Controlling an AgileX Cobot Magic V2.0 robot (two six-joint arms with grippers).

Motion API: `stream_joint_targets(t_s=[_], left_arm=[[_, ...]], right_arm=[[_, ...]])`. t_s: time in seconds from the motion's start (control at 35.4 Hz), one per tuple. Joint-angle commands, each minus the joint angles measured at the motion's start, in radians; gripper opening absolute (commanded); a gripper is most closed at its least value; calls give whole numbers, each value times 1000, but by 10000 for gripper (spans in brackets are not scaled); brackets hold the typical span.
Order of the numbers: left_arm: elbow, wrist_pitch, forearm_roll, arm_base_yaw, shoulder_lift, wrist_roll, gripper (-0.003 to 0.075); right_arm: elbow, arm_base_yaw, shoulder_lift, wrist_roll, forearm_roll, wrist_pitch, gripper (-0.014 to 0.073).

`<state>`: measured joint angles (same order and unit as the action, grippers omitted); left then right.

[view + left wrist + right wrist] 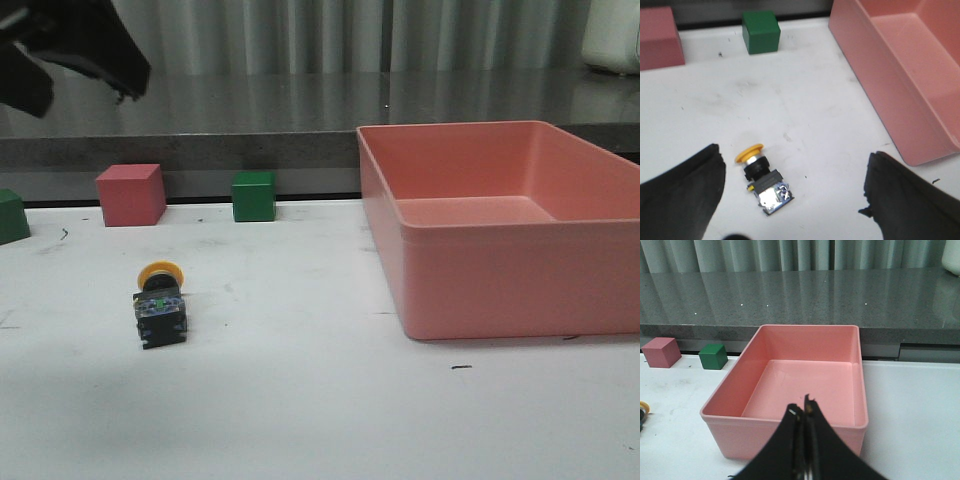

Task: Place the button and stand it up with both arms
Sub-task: 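Lower the left gripper over the button and close on its body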

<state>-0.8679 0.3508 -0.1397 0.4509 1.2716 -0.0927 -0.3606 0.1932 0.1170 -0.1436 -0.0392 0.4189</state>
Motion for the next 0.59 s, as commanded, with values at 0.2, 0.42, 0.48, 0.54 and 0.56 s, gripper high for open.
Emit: stream_joint_targets(t_s=[0.2, 0.42, 0.48, 0.54, 0.56], left_arm=[[-305, 287, -92, 2, 285, -128, 545], [-434, 520, -89, -80, 443, -229, 545], [-455, 553, -89, -99, 471, -250, 545], [-469, 575, -92, -107, 500, -252, 545], [-475, 581, -94, -113, 511, -252, 545]], right_arm=[[-25, -9, 11, 11, -15, -85, -71], [-25, -9, 11, 11, -15, -85, -71], [-25, -9, 11, 11, -15, -85, -71], [-25, -9, 11, 11, -15, -85, -71], [-25, -9, 11, 11, -15, -85, -71]])
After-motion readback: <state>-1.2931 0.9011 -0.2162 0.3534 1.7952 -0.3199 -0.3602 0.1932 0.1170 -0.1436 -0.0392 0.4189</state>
